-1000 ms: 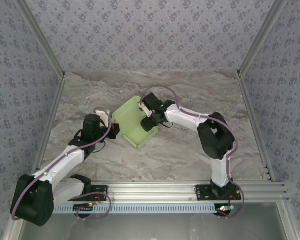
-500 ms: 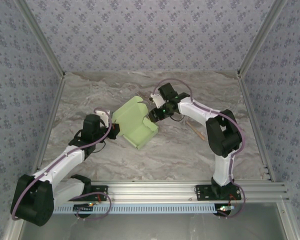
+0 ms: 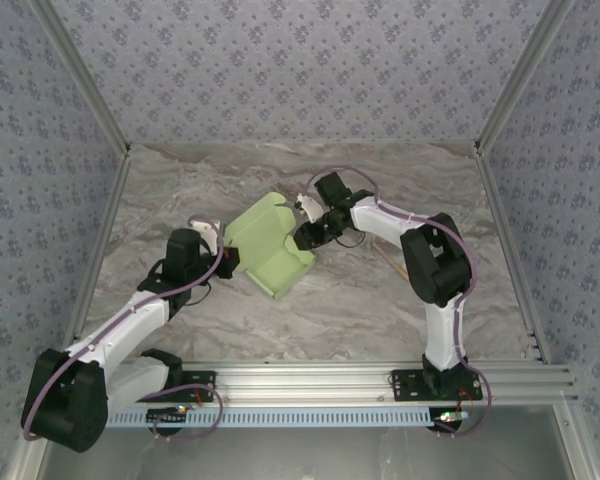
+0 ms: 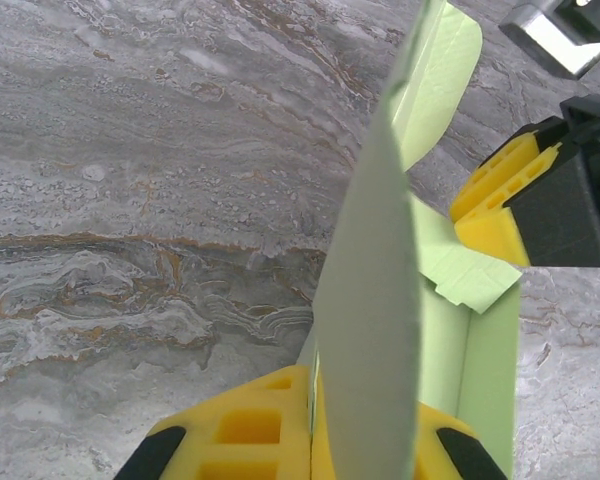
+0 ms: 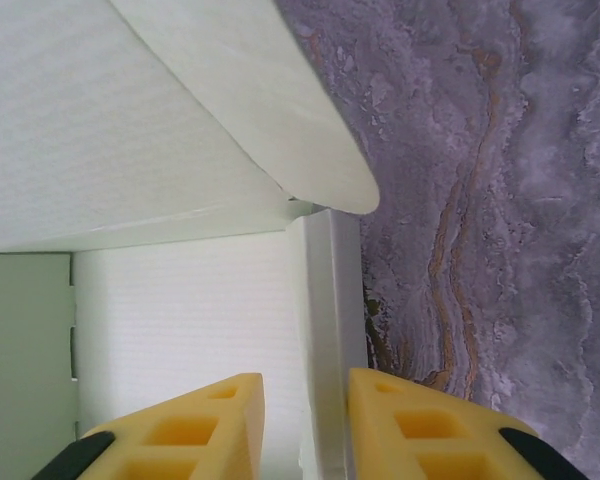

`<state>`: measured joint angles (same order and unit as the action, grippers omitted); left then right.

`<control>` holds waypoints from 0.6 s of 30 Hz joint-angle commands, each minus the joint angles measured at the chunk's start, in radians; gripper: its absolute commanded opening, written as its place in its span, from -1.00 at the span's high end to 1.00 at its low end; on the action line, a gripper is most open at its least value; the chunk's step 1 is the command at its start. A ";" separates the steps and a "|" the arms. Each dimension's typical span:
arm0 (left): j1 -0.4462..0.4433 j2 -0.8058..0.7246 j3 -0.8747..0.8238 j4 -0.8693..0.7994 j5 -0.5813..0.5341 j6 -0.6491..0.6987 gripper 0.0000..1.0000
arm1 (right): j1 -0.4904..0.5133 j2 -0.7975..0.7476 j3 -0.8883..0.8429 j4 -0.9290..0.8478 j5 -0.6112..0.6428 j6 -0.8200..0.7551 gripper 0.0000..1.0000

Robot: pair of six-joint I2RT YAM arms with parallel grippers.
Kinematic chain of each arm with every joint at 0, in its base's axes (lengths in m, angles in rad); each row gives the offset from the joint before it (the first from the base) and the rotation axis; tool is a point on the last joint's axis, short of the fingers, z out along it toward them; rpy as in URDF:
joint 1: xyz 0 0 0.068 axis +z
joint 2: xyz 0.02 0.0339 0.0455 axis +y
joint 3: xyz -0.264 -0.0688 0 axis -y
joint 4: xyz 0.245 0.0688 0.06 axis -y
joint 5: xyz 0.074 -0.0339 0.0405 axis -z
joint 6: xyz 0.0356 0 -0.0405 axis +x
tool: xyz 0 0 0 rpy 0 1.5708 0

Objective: Fold the paper box

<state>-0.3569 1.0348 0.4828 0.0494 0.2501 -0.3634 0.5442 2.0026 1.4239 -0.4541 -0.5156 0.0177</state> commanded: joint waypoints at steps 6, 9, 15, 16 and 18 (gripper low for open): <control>-0.010 -0.019 0.015 0.023 0.014 0.010 0.90 | -0.024 0.009 -0.016 0.015 -0.029 0.007 0.35; -0.010 -0.022 0.014 0.021 0.012 0.010 0.90 | -0.037 -0.002 -0.018 0.013 -0.027 0.003 0.31; -0.009 -0.022 0.013 0.023 0.011 0.010 0.90 | -0.044 0.007 -0.020 0.003 -0.046 -0.007 0.33; -0.009 -0.022 0.013 0.023 0.011 0.009 0.90 | -0.042 0.011 -0.022 0.004 -0.054 -0.007 0.35; -0.010 -0.023 0.013 0.023 0.011 0.009 0.90 | -0.040 0.017 -0.025 0.007 -0.061 -0.007 0.37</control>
<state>-0.3622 1.0340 0.4828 0.0498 0.2501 -0.3634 0.5034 2.0106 1.4158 -0.4400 -0.5404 0.0174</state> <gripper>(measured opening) 0.050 0.319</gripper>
